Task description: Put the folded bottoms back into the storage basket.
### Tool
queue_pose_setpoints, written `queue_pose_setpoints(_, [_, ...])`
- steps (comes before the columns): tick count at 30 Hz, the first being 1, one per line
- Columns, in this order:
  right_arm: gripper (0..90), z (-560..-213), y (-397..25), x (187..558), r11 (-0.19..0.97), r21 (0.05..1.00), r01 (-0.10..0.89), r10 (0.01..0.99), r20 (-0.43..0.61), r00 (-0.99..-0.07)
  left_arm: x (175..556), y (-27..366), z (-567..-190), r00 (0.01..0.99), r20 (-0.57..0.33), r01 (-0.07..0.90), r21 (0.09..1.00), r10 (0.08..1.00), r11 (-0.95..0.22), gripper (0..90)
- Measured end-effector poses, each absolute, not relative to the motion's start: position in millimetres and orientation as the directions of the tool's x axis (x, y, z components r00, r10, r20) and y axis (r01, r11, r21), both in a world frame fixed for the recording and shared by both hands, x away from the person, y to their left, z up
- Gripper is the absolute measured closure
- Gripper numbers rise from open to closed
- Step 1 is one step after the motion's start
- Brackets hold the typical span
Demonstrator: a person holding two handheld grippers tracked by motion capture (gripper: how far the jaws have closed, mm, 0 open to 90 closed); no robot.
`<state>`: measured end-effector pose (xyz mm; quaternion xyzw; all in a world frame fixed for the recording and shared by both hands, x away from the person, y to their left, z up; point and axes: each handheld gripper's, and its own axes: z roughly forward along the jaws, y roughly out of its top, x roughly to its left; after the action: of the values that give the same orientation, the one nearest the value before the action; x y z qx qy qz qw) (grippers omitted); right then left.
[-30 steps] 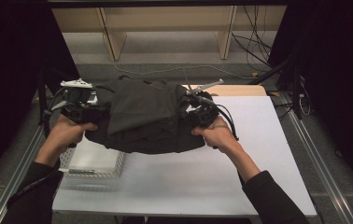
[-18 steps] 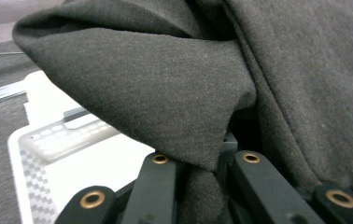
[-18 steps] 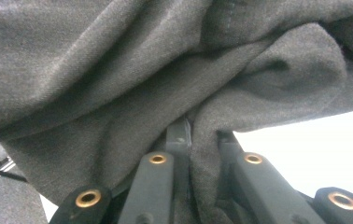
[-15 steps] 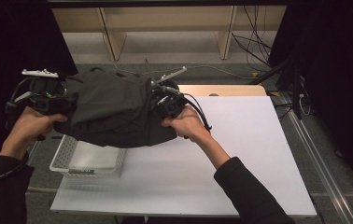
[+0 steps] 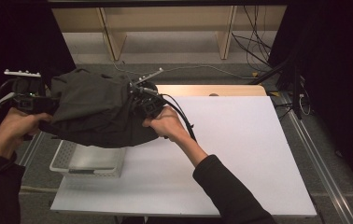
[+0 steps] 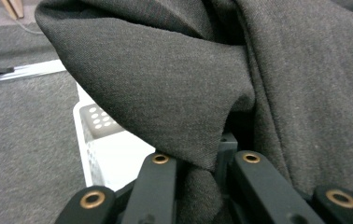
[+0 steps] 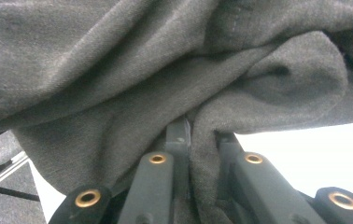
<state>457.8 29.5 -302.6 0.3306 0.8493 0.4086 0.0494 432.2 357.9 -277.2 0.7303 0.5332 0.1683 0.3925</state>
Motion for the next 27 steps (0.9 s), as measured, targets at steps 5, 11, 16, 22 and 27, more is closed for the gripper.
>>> queue_pose_setpoints(5, [82.1,-309.9,38.1,456.4,0.445,0.728,0.521,0.591,0.199,-0.782,433.3,367.3,-283.8,0.353,-0.181,0.656,0.748,0.918,-0.105,82.4])
queue_pose_setpoints(11, [81.8,-318.3,50.2,455.5,0.446,0.725,0.525,0.591,0.202,-0.781,432.8,374.0,-290.4,0.33,-0.169,0.665,0.74,0.929,-0.101,82.4])
queue_pose_setpoints(16, [81.3,-326.9,55.7,454.3,0.456,0.718,0.525,0.579,0.208,-0.788,433.4,380.1,-300.1,0.315,-0.172,0.684,0.723,0.933,-0.098,82.3])
queue_pose_setpoints(22, [81.0,-342.3,61.9,456.9,0.482,0.683,0.548,0.584,0.216,-0.782,438.1,380.2,-316.2,0.302,-0.164,0.71,0.696,0.939,-0.107,82.4])
queue_pose_setpoints(27, [79.6,-353.2,64.3,459.6,0.494,0.662,0.564,0.59,0.221,-0.776,442.5,379.2,-328.2,0.289,-0.155,0.725,0.68,0.945,-0.11,82.4])
